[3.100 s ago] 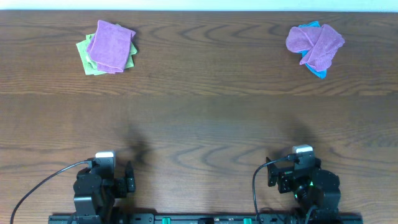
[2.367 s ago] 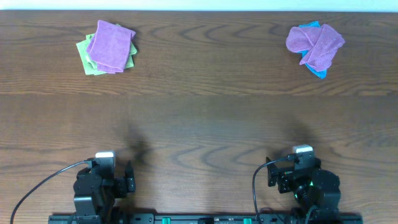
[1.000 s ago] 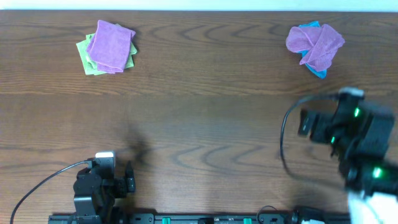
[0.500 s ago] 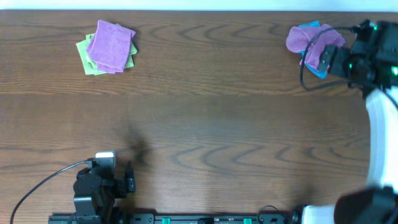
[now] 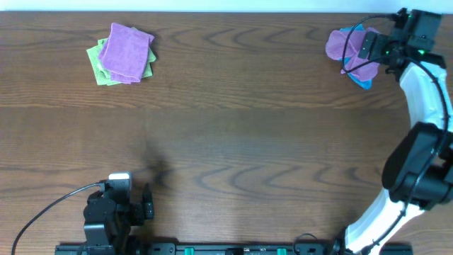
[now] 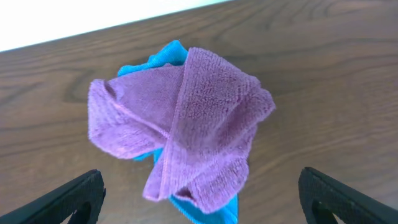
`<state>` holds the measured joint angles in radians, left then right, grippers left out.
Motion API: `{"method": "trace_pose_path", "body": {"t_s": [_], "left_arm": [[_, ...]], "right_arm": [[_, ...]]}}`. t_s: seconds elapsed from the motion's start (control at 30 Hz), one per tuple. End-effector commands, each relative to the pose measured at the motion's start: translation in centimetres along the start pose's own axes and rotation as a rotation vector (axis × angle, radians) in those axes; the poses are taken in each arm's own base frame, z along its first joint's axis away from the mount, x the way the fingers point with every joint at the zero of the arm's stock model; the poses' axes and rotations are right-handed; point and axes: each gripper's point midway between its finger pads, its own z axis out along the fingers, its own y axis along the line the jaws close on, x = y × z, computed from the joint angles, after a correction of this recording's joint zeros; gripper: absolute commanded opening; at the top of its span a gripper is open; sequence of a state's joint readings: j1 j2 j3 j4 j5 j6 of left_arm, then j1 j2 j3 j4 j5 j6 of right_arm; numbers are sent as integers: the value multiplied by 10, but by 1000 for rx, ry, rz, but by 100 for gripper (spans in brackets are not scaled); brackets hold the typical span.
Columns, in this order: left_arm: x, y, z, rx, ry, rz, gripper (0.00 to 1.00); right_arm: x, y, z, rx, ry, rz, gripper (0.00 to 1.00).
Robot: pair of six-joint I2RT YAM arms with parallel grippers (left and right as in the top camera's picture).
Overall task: Fold the cloth
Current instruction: 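Reach the right gripper to the purple cloth and grasp it, then lift the purple cloth with the right gripper and drag it to table center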
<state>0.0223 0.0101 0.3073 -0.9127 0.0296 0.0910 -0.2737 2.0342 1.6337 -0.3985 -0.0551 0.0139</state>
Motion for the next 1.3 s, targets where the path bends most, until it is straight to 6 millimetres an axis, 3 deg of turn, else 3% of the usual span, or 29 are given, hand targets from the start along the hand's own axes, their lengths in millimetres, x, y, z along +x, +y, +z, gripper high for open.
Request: {"method": "trace_pose_path", "body": {"t_s": [0.0,0.17,0.37,0.5,0.73,0.83,0.87,0.97,1.0,1.13,1.27], "left_arm": [[16,1,2,-8,59,48,96],[16,1,2,-8,59,49,95],[16,1,2,-8,59,48,95],[16,1,2,-8,59,48,95],[16,1,2,-8,59,49,95],[16,1,2,-8,59,49,95],[16,1,2,-8,59,49,96],[16,1,2,-8,59,48,95],[16,1,2,-8,59,48,96],[16,1,2,-8,59,48,95],[16,1,2,-8,59,49,95]], "right_arm": [[4,-4,19,-1,5,21,99],[19,-4,47,-12,22,45,89],[35,-4,70,-17,49,76,88],[37,-5,73,-17,48,76,76],[44,-3,80,-29,63,77,69],[52,0,87,-45,80,80,60],[53,0,87,-45,82,79,50],[51,0,86,-45,78,78,9],[48,0,84,-46,72,73,1],[24,2,64,-50,15,29,1],[-10,13,26,-59,-63,-38,1]]}}
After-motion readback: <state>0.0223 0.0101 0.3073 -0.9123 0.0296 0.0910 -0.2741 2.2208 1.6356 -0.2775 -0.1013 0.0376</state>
